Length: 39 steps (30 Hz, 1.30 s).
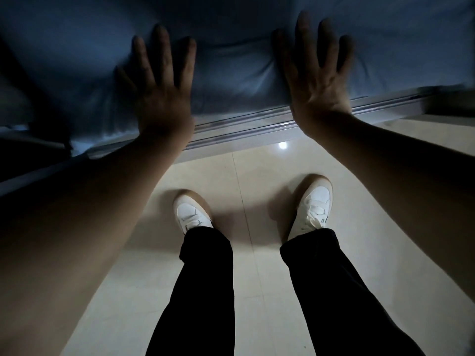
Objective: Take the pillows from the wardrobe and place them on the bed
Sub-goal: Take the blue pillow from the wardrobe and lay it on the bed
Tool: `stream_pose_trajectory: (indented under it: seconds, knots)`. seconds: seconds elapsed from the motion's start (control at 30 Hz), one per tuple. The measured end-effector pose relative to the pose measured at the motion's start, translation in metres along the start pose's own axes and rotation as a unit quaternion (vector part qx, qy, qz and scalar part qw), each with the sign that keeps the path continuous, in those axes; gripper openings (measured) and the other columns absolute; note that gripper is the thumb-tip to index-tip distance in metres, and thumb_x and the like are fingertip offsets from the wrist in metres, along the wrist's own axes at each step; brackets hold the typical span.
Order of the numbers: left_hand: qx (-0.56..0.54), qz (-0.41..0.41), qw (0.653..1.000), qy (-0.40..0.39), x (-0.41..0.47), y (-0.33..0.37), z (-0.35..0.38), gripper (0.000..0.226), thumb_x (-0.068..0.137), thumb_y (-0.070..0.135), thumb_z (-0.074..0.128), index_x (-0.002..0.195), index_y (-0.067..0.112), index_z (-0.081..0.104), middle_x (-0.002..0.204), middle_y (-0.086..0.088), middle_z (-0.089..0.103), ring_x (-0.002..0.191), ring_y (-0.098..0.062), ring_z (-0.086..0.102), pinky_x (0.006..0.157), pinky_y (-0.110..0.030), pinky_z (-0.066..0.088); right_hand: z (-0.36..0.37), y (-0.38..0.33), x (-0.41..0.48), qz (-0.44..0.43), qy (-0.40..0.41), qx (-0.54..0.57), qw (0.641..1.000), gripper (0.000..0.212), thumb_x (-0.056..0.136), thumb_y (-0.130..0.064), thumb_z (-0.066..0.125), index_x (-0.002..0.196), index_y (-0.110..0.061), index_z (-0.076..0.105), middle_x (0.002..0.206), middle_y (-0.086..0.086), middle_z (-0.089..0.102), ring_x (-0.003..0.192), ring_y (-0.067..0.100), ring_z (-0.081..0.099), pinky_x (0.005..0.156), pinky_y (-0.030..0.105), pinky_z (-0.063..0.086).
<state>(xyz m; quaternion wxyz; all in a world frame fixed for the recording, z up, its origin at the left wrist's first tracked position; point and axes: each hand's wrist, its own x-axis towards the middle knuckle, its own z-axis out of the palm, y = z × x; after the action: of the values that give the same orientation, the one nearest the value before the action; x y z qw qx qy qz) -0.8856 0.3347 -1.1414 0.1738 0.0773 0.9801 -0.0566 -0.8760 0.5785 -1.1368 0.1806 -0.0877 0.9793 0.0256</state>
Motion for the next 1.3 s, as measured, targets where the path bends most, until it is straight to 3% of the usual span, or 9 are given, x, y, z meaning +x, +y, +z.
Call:
stream_pose_trajectory:
  seconds: [0.13, 0.27, 0.37, 0.47, 0.67, 0.8, 0.97, 1.1, 1.3]
  knots:
    - [-0.011, -0.013, 0.999, -0.032, 0.001, 0.000, -0.033, 0.072, 0.098, 0.016, 0.046, 0.155, 0.033, 0.004, 0.164, -0.013, -0.001, 0.146, -0.049, 0.003, 0.113, -0.070, 0.011, -0.040, -0.006, 0.001, 0.006, -0.034, 0.036, 0.999, 0.073, 0.092, 0.000, 0.032, 0.159, -0.021, 0.011, 0.164, 0.017, 0.011, 0.141, 0.048, 0.025, 0.114, 0.058, 0.020]
    - [-0.038, -0.034, 0.998, -0.042, -0.011, 0.004, -0.083, 0.104, 0.074, 0.012, 0.068, 0.154, 0.027, 0.005, 0.163, -0.017, 0.000, 0.145, -0.051, 0.005, 0.109, -0.073, 0.015, -0.094, 0.001, -0.001, -0.001, -0.053, 0.062, 0.997, 0.074, 0.090, -0.002, 0.040, 0.157, -0.021, 0.017, 0.161, 0.015, 0.021, 0.132, 0.044, 0.035, 0.108, 0.052, 0.032]
    - [-0.046, -0.025, 0.998, -0.024, -0.035, 0.009, -0.114, 0.131, 0.056, 0.039, 0.088, 0.154, 0.030, 0.001, 0.163, -0.016, 0.005, 0.146, -0.050, 0.009, 0.105, -0.076, 0.021, -0.135, 0.009, -0.012, -0.022, -0.063, 0.061, 0.996, 0.080, 0.082, 0.003, 0.051, 0.154, -0.017, 0.022, 0.148, 0.019, 0.037, 0.119, 0.047, 0.045, 0.095, 0.053, 0.042]
    - [-0.035, -0.035, 0.999, -0.011, -0.058, 0.024, -0.140, 0.144, 0.043, 0.057, 0.089, 0.154, 0.030, 0.001, 0.163, -0.015, 0.007, 0.146, -0.048, 0.009, 0.103, -0.079, 0.020, -0.165, 0.024, -0.035, -0.052, -0.086, 0.072, 0.992, 0.077, 0.083, -0.001, 0.054, 0.153, -0.017, 0.026, 0.134, 0.021, 0.046, 0.107, 0.046, 0.051, 0.082, 0.049, 0.046]
    - [-0.046, -0.022, 0.996, -0.078, -0.104, 0.047, -0.203, 0.083, 0.082, 0.013, 0.063, 0.152, 0.031, 0.023, 0.157, -0.010, 0.031, 0.142, -0.042, 0.027, 0.106, -0.076, 0.019, -0.221, 0.045, -0.101, -0.043, -0.167, 0.126, 0.977, 0.074, 0.090, -0.009, 0.054, 0.155, -0.028, 0.024, 0.158, 0.011, 0.029, 0.127, 0.045, 0.046, 0.102, 0.051, 0.046]
    - [-0.086, -0.084, 0.987, -0.110, -0.144, 0.052, -0.271, 0.067, 0.080, 0.015, 0.068, 0.139, 0.037, 0.045, 0.122, -0.019, 0.065, 0.112, -0.045, 0.059, 0.104, -0.066, 0.035, -0.270, 0.047, -0.139, -0.045, -0.202, 0.123, 0.971, 0.080, 0.091, -0.011, 0.056, 0.157, -0.034, 0.017, 0.162, 0.009, 0.026, 0.139, 0.040, 0.039, 0.109, 0.050, 0.041]
    - [-0.108, -0.084, 0.985, -0.104, -0.216, 0.057, -0.357, 0.041, 0.075, 0.006, 0.062, 0.112, 0.024, 0.064, 0.104, -0.022, 0.070, 0.096, -0.047, 0.065, 0.092, -0.058, 0.048, -0.342, 0.047, -0.191, -0.065, -0.253, 0.092, 0.961, 0.076, 0.092, -0.012, 0.050, 0.156, -0.038, 0.018, 0.154, 0.017, 0.041, 0.134, 0.041, 0.047, 0.107, 0.047, 0.045]
    - [-0.085, -0.060, 0.994, -0.043, -0.255, 0.065, -0.414, 0.026, 0.070, 0.010, 0.068, 0.093, 0.019, 0.059, 0.091, -0.020, 0.071, 0.085, -0.046, 0.066, 0.081, -0.051, 0.049, -0.394, 0.053, -0.244, -0.049, -0.205, 0.093, 0.973, 0.079, 0.090, -0.009, 0.049, 0.156, -0.038, 0.017, 0.150, 0.018, 0.047, 0.131, 0.041, 0.050, 0.104, 0.047, 0.047]
    - [-0.091, -0.048, 0.994, 0.039, -0.300, 0.055, -0.487, 0.026, 0.075, 0.014, 0.064, 0.101, 0.021, 0.064, 0.093, -0.021, 0.071, 0.087, -0.045, 0.067, 0.075, -0.043, 0.052, -0.470, 0.045, -0.305, -0.028, -0.119, 0.053, 0.991, 0.077, 0.094, -0.014, 0.046, 0.158, -0.036, 0.008, 0.148, 0.004, 0.051, 0.126, 0.031, 0.056, 0.100, 0.040, 0.045]
